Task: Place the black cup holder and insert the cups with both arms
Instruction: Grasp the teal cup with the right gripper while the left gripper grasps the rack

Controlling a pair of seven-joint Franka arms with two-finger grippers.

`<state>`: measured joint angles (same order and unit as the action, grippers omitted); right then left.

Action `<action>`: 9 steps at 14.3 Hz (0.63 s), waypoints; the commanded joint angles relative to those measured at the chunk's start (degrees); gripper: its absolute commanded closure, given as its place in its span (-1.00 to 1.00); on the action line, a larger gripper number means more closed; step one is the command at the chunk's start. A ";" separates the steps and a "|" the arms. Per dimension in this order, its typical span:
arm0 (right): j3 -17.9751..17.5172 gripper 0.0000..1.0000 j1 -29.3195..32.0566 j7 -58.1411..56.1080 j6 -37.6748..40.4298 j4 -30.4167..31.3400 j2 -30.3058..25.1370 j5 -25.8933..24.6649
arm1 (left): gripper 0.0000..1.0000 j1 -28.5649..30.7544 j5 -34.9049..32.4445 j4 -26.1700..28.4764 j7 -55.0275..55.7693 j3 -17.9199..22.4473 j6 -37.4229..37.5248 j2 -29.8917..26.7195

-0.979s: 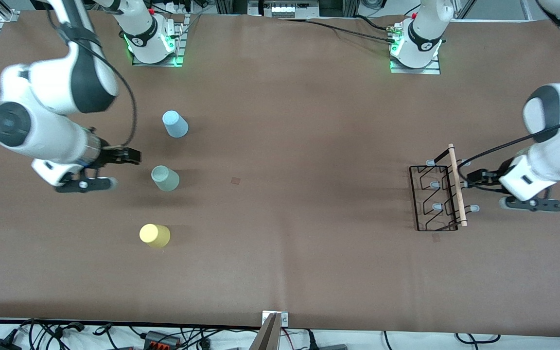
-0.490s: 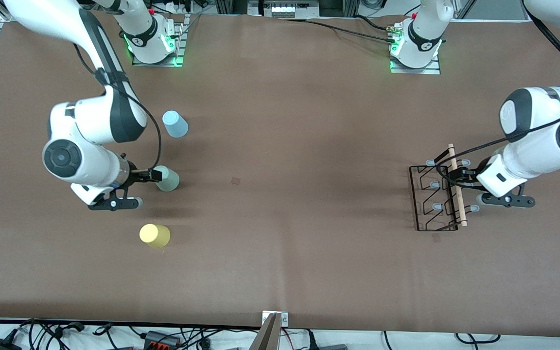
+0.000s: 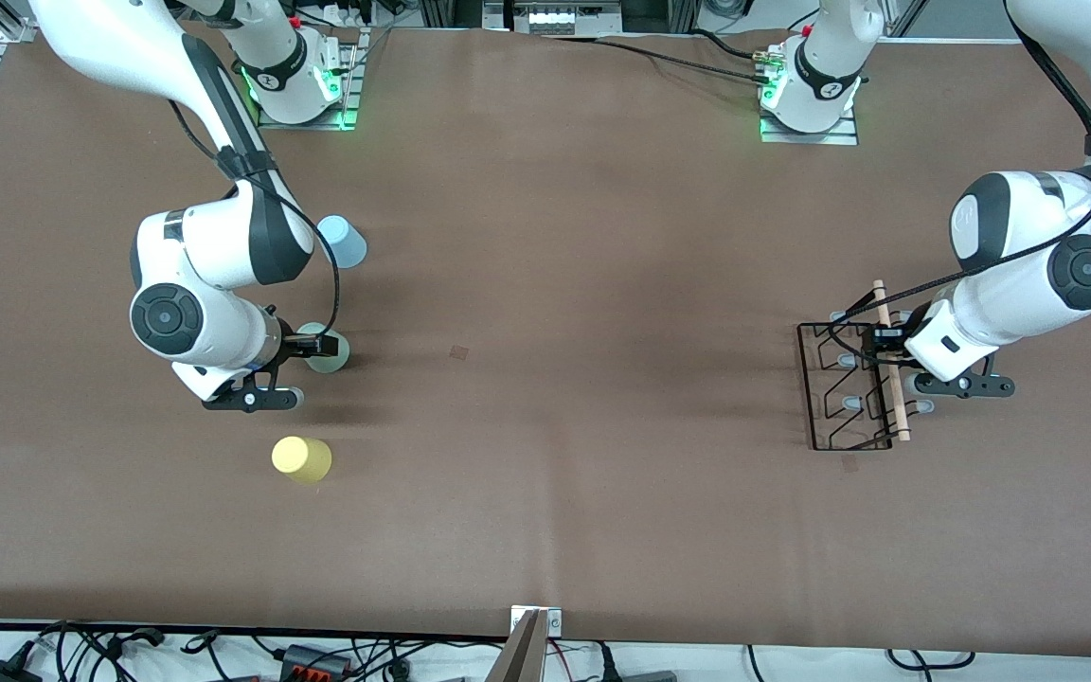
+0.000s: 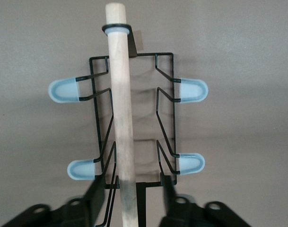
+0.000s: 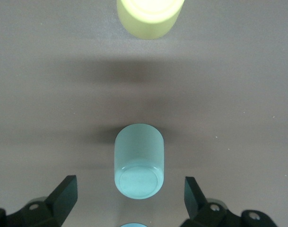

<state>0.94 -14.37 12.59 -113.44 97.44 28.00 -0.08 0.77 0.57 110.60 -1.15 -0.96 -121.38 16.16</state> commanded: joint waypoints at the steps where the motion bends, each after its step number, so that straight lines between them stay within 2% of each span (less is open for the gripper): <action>1: 0.03 -1.00 -0.14 0.59 -0.90 0.29 0.47 0.43 | 0.43 0.29 1.10 2.07 0.45 -0.27 -1.05 -1.31; 3: 0.03 -1.00 -0.14 0.59 -1.43 0.38 0.56 0.43 | 0.96 0.29 1.02 2.16 0.45 -0.36 -0.96 -1.39; 5: 0.03 -1.00 -0.14 0.59 -2.39 1.26 0.56 0.43 | 0.98 0.11 1.02 1.55 0.53 -0.62 -0.17 -1.74; 6: 0.03 -1.00 0.04 0.59 -3.27 2.22 0.56 0.43 | 0.99 0.20 1.10 1.11 1.23 -2.28 0.35 -2.18; 9: 0.03 -1.00 0.13 1.29 -4.33 3.89 0.65 1.13 | 0.99 0.03 0.93 -6.16 10.97 -10.35 7.19 -2.45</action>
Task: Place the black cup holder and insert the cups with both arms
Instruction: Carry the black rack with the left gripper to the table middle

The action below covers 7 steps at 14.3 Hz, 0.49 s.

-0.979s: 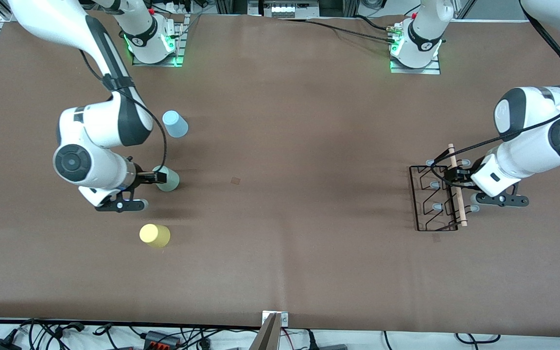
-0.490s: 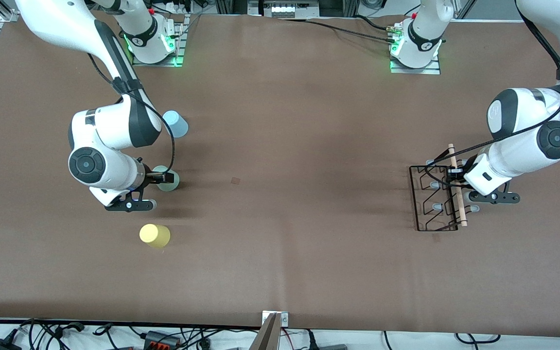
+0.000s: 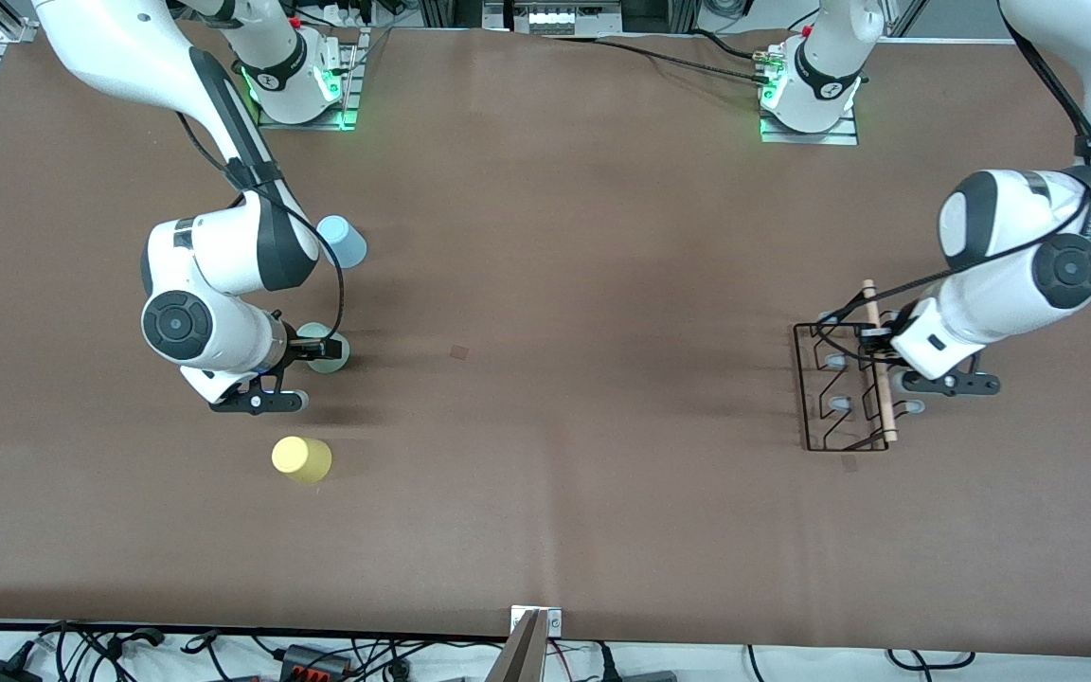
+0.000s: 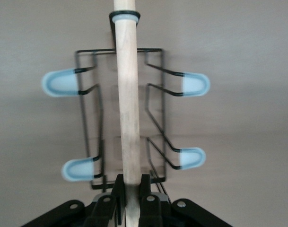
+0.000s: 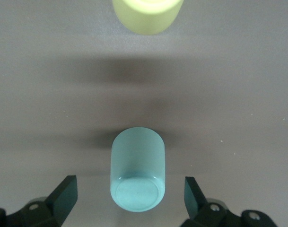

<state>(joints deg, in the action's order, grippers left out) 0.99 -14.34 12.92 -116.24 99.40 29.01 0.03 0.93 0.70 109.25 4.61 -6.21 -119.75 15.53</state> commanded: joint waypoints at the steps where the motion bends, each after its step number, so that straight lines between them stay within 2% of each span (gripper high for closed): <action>1: -0.02 -1.00 0.02 1.14 -1.80 2.12 0.07 1.72 | 0.99 -0.49 0.79 -8.32 6.80 -7.83 7.75 -1.12; 3: -0.02 -1.00 0.11 1.31 -1.80 2.64 0.78 1.90 | 0.99 -2.85 0.79 -13.17 10.48 -11.01 8.82 0.72; 5: -0.02 -1.00 0.11 2.80 -1.71 3.43 0.87 1.90 | 0.99 -8.80 0.79 -15.63 17.84 -11.11 8.83 2.91; 7: -0.02 -1.00 0.10 2.99 -1.71 4.49 0.78 1.99 | 0.99 -13.65 0.79 -21.24 26.72 -11.11 8.83 7.30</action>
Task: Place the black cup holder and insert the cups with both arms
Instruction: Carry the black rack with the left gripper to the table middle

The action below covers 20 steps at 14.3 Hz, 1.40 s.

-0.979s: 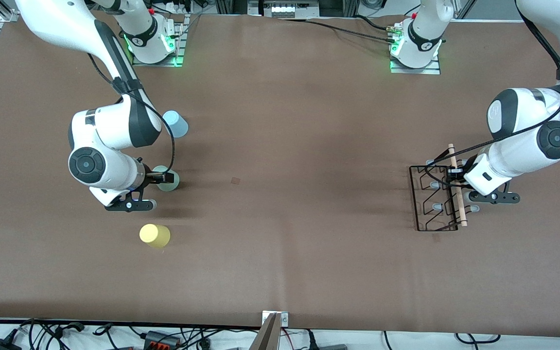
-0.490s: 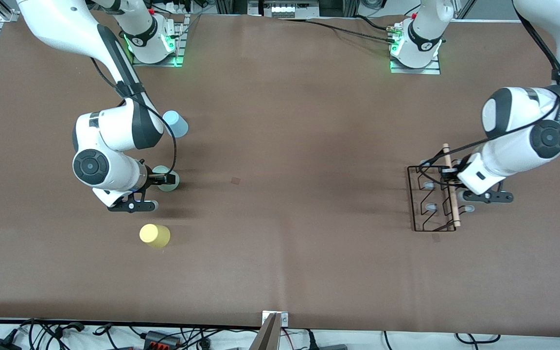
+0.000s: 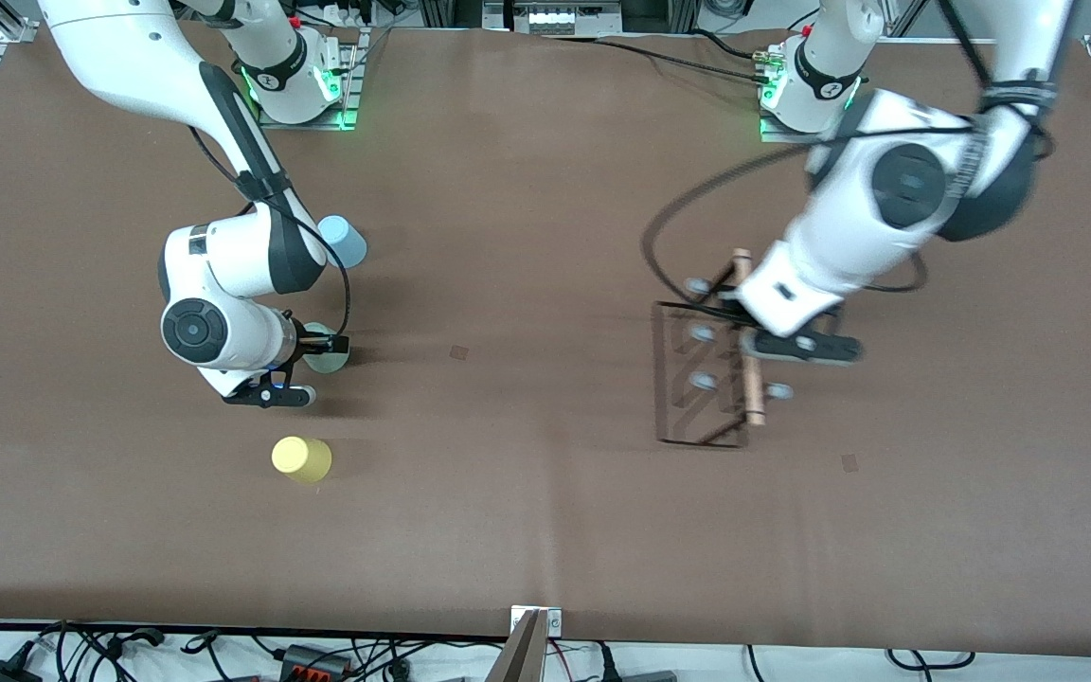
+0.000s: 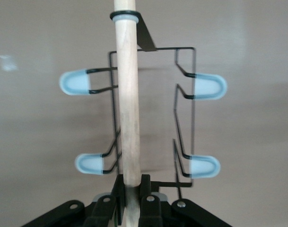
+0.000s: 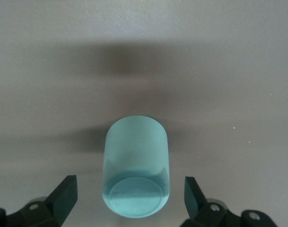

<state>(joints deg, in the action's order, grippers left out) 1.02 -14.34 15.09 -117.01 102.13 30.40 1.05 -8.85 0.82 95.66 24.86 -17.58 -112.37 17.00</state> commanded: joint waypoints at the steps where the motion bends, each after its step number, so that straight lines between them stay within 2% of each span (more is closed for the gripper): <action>1: -0.05 -1.00 0.10 0.82 -1.03 2.20 -0.52 1.58 | 0.99 -5.99 0.76 -10.64 9.65 0.27 1.45 8.46; 3: -0.05 -1.00 0.45 0.73 -1.03 2.46 -0.34 4.65 | 0.99 -10.03 0.93 -15.57 15.28 0.27 1.10 14.09; 7: 0.03 -1.00 0.45 0.30 -0.86 2.38 -0.34 4.66 | 0.99 -16.63 0.50 -27.62 22.60 0.53 0.75 24.99; 14: 0.39 -1.00 0.63 0.12 -0.86 2.20 0.10 4.13 | 0.99 -21.03 0.14 -28.69 22.69 1.32 -5.67 29.93; 15: 0.47 -0.77 0.63 0.03 -0.77 2.20 0.10 4.13 | 0.99 -21.82 0.14 -28.78 22.69 1.41 -5.67 29.94; 16: 0.47 -0.24 0.63 0.03 -0.51 2.03 0.10 4.13 | 0.99 -22.17 0.14 -28.87 22.61 1.84 -5.76 29.94; 18: 0.56 0.37 0.71 0.12 -0.15 1.24 -0.60 4.13 | 0.99 -22.53 0.14 -28.87 22.34 1.94 -5.85 29.94; 19: 0.56 0.55 0.71 -0.49 -0.07 0.01 -1.04 4.13 | 0.98 -22.88 -0.03 -28.87 22.34 2.02 -6.11 29.94; 20: 0.56 0.58 0.63 -0.67 1.24 -1.82 -1.65 4.13 | 0.89 -23.14 -1.25 -28.87 22.52 2.02 -6.11 29.94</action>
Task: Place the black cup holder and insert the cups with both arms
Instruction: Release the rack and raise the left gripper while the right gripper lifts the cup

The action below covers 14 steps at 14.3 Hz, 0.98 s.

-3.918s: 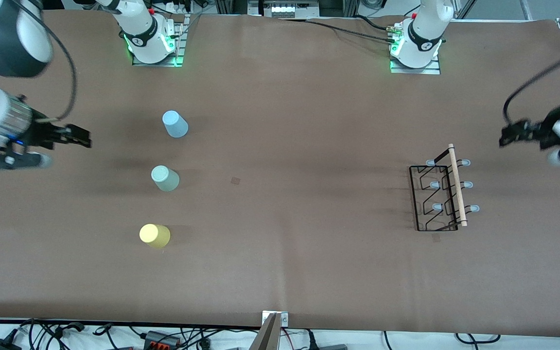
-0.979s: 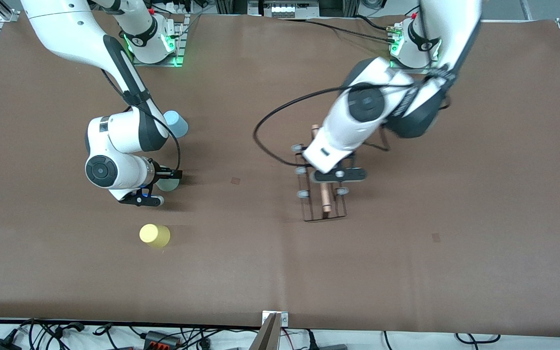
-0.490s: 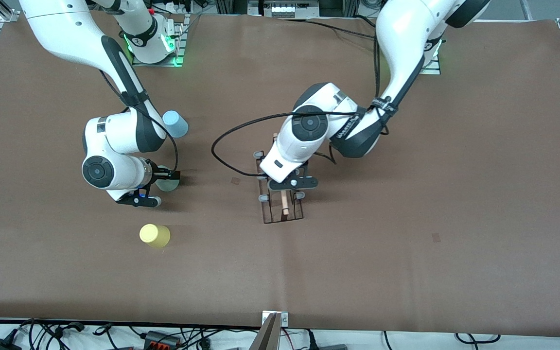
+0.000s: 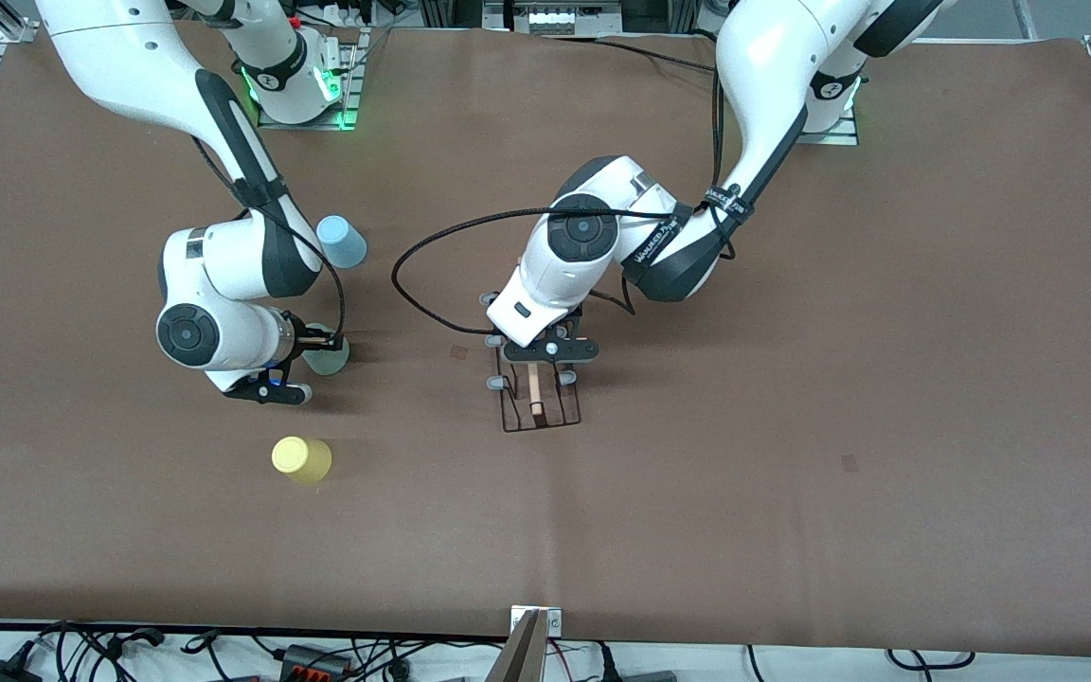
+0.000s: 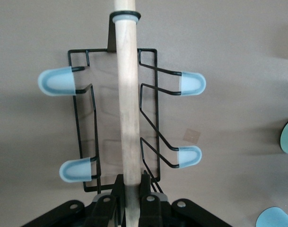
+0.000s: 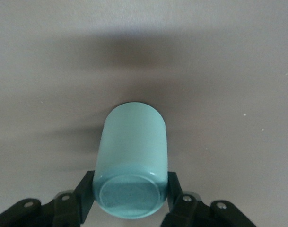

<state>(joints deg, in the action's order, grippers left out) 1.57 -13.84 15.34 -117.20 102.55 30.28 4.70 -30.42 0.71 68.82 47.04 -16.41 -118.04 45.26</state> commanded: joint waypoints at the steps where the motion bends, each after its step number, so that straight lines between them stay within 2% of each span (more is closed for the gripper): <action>1: 0.01 0.58 0.13 -0.67 3.97 -4.44 -1.98 0.48 | 0.15 -1.49 -3.15 -2.02 0.33 0.85 -0.52 1.68; 2: 0.01 0.58 -0.22 -0.49 7.83 -7.94 -1.98 0.57 | -0.93 -1.31 -6.21 -1.93 -0.45 0.85 -0.35 1.33; 4: -0.34 0.58 -0.40 -0.05 14.78 -13.83 -1.90 1.18 | -1.00 -1.14 -14.30 -2.28 -2.91 0.06 3.41 -1.21; 6: -0.61 0.58 -1.71 0.22 17.79 -15.88 -2.07 1.36 | -1.00 0.87 -13.80 -2.28 -3.36 0.32 8.51 -5.07; 8: -1.56 0.58 -3.38 0.74 18.15 -16.67 -2.68 1.36 | -1.00 6.13 -13.89 -1.59 -5.80 -0.03 9.41 -9.29; 10: -2.97 0.58 -4.26 3.02 18.15 -17.11 -3.39 1.45 | -1.00 10.62 -13.80 -1.49 -14.73 -0.56 14.04 -11.32; 12: -6.39 0.58 -4.35 5.91 18.15 -17.12 -4.44 1.45 | -1.00 15.01 -13.80 -1.23 -21.44 -0.56 18.44 -12.29; 14: -11.39 0.58 -4.35 11.70 17.80 -17.20 -4.62 1.36 | -1.00 19.75 -13.89 -1.05 -23.22 -0.38 20.83 -13.44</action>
<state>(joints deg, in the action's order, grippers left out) -5.76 -18.40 22.09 -100.13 85.41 26.85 5.72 -14.47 -12.53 65.73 26.37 -16.03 -98.74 33.45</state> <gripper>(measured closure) 0.352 0.000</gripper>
